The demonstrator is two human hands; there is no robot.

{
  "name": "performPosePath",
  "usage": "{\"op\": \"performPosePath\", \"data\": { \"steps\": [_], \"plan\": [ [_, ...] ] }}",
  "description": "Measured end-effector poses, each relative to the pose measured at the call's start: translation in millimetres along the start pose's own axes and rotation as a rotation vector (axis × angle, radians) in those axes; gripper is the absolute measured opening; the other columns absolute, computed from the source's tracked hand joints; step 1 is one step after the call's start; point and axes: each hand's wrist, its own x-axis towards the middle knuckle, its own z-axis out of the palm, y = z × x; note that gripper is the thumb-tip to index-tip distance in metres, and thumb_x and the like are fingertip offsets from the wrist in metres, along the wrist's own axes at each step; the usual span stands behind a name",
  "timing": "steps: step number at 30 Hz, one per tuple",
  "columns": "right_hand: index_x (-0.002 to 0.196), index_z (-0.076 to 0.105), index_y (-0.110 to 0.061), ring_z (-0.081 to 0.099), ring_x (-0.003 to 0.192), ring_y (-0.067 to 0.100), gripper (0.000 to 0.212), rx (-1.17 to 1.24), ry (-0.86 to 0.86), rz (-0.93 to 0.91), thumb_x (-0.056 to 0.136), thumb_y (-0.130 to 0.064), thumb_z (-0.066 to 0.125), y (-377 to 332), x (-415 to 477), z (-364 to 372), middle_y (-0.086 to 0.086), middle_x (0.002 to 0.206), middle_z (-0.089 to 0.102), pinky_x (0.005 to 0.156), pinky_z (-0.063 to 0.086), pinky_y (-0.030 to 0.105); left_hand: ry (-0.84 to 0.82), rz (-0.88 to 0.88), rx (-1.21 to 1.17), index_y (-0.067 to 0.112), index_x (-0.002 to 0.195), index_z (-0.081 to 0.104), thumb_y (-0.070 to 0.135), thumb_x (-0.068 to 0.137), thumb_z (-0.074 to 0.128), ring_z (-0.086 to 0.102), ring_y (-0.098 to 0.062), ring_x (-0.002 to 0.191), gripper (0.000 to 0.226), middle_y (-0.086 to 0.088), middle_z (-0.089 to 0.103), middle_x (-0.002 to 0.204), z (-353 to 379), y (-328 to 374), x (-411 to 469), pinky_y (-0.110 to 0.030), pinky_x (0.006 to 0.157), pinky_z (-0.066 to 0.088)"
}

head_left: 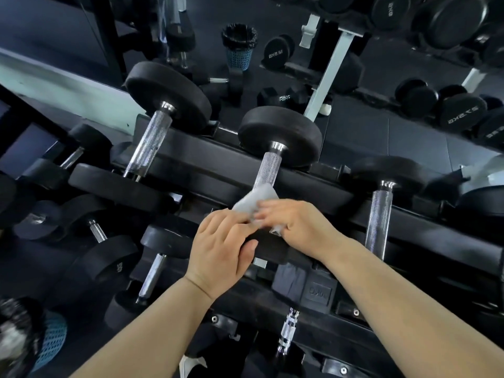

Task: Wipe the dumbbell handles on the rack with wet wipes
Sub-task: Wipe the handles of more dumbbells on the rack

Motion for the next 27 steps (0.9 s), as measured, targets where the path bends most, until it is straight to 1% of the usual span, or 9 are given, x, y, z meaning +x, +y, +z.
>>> {"op": "performPosePath", "data": {
  "steps": [2,3,6,8,10,18,20,24,27],
  "plan": [
    [0.087,0.071,0.003,0.057,0.096,0.003,0.031,0.256,0.029,0.255,0.07,0.014,0.049,-2,-9,-11,0.013,0.097,0.07,0.087,0.037,0.002,0.007,-0.003,-0.003,0.013,0.094,0.048,0.031,0.1,0.023,0.049,-0.018,0.086,0.032,-0.004,0.061,0.09,0,0,0,-0.029,0.085,0.037],
    [0.093,0.07,0.003,0.057,0.097,0.003,0.038,0.366,0.155,0.412,0.07,0.021,0.046,-1,-11,-18,0.01,0.1,0.068,0.086,0.035,-0.002,0.008,-0.004,-0.002,0.012,0.094,0.049,0.031,0.1,0.023,0.049,-0.018,0.086,0.033,-0.007,0.065,0.085,0,0,0,-0.029,0.084,0.037],
    [0.104,0.067,-0.009,0.053,0.107,0.01,0.045,0.494,0.633,0.744,0.079,0.018,0.042,3,-2,-26,-0.002,0.111,0.062,0.093,0.037,0.007,0.008,-0.014,0.007,0.012,0.094,0.049,0.031,0.1,0.024,0.049,-0.018,0.087,0.032,-0.01,0.067,0.081,0,1,-1,-0.028,0.085,0.037],
    [0.107,0.066,-0.009,0.05,0.114,0.011,0.042,0.543,0.636,0.732,0.08,0.015,0.044,0,18,-21,0.0,0.121,0.058,0.096,0.038,0.013,0.009,-0.022,0.01,0.014,0.095,0.049,0.03,0.099,0.024,0.049,-0.018,0.087,0.03,-0.005,0.062,0.09,1,1,-2,-0.025,0.09,0.034],
    [0.109,0.065,-0.006,0.045,0.112,0.005,0.033,0.516,0.498,0.661,0.083,0.008,0.051,-5,32,-4,-0.007,0.121,0.049,0.082,0.036,-0.002,0.01,-0.029,0.011,0.014,0.096,0.049,0.03,0.099,0.024,0.049,-0.018,0.087,0.029,0.002,0.051,0.096,2,1,-3,-0.021,0.093,0.031],
    [0.088,0.067,-0.004,0.046,0.074,-0.002,0.008,0.509,0.096,0.598,0.081,-0.007,0.064,4,18,6,-0.005,0.091,0.046,0.063,0.035,-0.002,-0.001,-0.033,0.033,0.013,0.096,0.048,0.031,0.099,0.024,0.048,-0.018,0.087,0.031,0.004,0.047,0.097,2,1,-3,-0.02,0.094,0.028],
    [0.089,0.067,-0.005,0.047,0.074,-0.003,0.008,0.505,0.123,0.568,0.081,-0.006,0.063,3,21,4,-0.001,0.092,0.046,0.062,0.035,-0.002,-0.005,-0.028,0.043,0.013,0.095,0.048,0.031,0.099,0.023,0.048,-0.017,0.087,0.032,0.004,0.047,0.097,2,1,-2,-0.02,0.093,0.028],
    [0.092,0.068,-0.007,0.046,0.077,-0.007,0.012,0.547,0.436,0.64,0.086,-0.005,0.058,8,37,0,-0.004,0.096,0.045,0.063,0.032,-0.005,-0.006,-0.023,0.04,0.013,0.096,0.049,0.032,0.099,0.023,0.048,-0.017,0.087,0.032,0.004,0.047,0.096,1,1,-1,-0.02,0.093,0.028],
    [0.092,0.068,-0.001,0.044,0.079,-0.006,0.014,0.516,0.39,0.587,0.082,0.002,0.059,2,30,9,-0.013,0.088,0.04,0.066,0.033,-0.003,-0.007,-0.019,0.039,0.013,0.095,0.048,0.031,0.099,0.023,0.048,-0.016,0.088,0.032,0.004,0.047,0.096,0,2,0,-0.02,0.093,0.028]
  ]
}}
